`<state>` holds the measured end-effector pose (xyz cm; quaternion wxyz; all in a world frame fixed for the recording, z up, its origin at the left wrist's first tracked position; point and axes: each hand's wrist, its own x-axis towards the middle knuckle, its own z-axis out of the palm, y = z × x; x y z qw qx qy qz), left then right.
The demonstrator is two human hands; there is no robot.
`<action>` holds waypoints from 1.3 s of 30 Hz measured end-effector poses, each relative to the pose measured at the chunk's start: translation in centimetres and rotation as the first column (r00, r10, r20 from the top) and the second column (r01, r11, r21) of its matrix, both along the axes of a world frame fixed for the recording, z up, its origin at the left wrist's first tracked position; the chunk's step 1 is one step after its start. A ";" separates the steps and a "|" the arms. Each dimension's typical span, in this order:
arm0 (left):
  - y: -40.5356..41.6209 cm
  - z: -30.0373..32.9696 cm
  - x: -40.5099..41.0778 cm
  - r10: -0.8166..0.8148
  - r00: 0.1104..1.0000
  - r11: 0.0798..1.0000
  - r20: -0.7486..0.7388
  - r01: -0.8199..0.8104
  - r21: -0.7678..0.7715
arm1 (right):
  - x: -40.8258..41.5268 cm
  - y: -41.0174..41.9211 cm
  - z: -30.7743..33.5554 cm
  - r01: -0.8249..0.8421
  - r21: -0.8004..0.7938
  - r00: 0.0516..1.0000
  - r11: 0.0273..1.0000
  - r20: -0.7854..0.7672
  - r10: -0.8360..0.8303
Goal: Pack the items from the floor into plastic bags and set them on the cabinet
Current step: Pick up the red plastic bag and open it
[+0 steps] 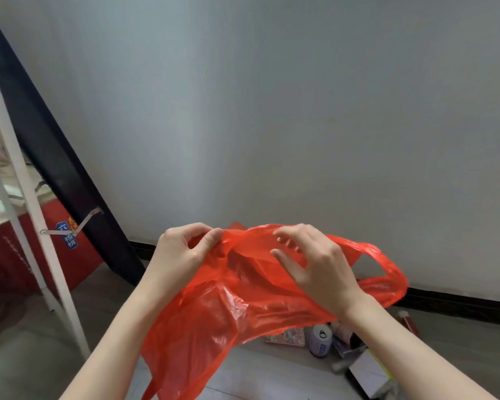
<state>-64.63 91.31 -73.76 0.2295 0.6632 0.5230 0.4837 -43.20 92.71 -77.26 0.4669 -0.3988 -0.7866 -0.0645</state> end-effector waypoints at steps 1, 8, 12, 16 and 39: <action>0.1 -0.1 0.1 -0.011 1.000 1.000 -0.022 0.011 -0.004 | -0.5 0.0 0.0 0.007 0.021 1.000 1.000 0.016 -0.007; -0.9 0.5 1.2 -0.175 0.984 0.984 0.044 0.175 -0.004 | -0.3 0.7 -1.7 -0.026 -0.322 0.986 0.946 0.149 0.078; -0.8 0.1 0.8 -0.149 0.988 0.989 -0.033 0.148 -0.031 | -0.1 1.2 -1.8 -0.027 -0.210 0.992 0.977 0.115 0.052; -0.2 -0.5 -0.4 0.140 0.923 0.990 -0.357 -0.137 0.035 | 0.8 1.8 -1.3 -0.031 -0.202 0.997 0.979 0.066 0.046; 0.4 -2.3 3.0 0.191 0.881 0.941 -0.432 -0.039 0.336 | -0.5 0.2 0.7 -0.159 -0.480 0.970 0.863 -0.239 0.046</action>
